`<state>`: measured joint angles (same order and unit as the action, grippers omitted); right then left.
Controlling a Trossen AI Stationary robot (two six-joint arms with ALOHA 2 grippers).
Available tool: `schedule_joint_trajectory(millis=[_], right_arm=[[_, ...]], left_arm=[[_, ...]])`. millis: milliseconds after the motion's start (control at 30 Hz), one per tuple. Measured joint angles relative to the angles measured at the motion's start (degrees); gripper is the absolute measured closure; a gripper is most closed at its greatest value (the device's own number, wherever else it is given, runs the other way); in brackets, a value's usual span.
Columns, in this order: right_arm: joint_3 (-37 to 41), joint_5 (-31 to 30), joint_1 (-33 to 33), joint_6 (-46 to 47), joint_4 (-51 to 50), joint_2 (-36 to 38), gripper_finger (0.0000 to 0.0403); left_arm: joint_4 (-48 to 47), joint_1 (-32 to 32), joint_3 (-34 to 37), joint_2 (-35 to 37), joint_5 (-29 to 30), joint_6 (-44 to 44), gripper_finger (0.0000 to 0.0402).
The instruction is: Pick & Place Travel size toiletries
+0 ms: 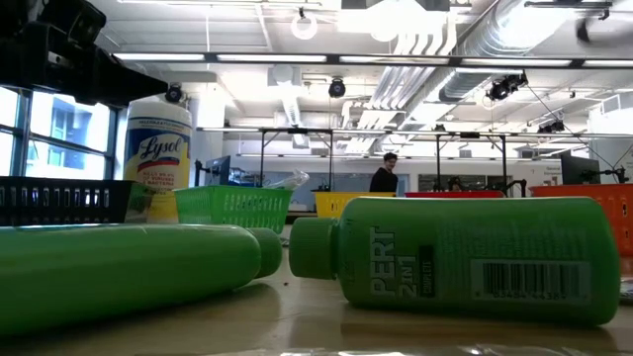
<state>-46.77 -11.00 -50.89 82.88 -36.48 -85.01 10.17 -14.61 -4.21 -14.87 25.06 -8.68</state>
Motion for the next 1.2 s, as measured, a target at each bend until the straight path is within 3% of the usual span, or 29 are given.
schedule_joint_trajectory(millis=[267,467,800,1033,1200], right_arm=[[0.0,-13.0,0.4,-13.5,0.0,9.9,0.0399],[0.0,-20.5,5.2,-25.4,0.2,21.0,0.0399],[-0.1,-20.0,14.9,-52.3,4.2,35.8,0.0399],[0.2,-19.0,21.5,-62.3,3.9,46.6,0.0399],[5.4,-15.7,27.3,-66.9,6.0,55.7,0.0399]], left_arm=[[0.0,0.0,0.0,0.0,0.0,0.0,0.0402],[0.0,0.0,0.0,0.0,0.0,0.5,0.0402],[0.5,0.0,0.0,0.0,0.0,1.6,0.0402],[0.4,0.0,0.0,0.0,0.0,1.6,0.0402],[0.4,0.0,0.0,0.0,0.0,1.5,0.0402]])
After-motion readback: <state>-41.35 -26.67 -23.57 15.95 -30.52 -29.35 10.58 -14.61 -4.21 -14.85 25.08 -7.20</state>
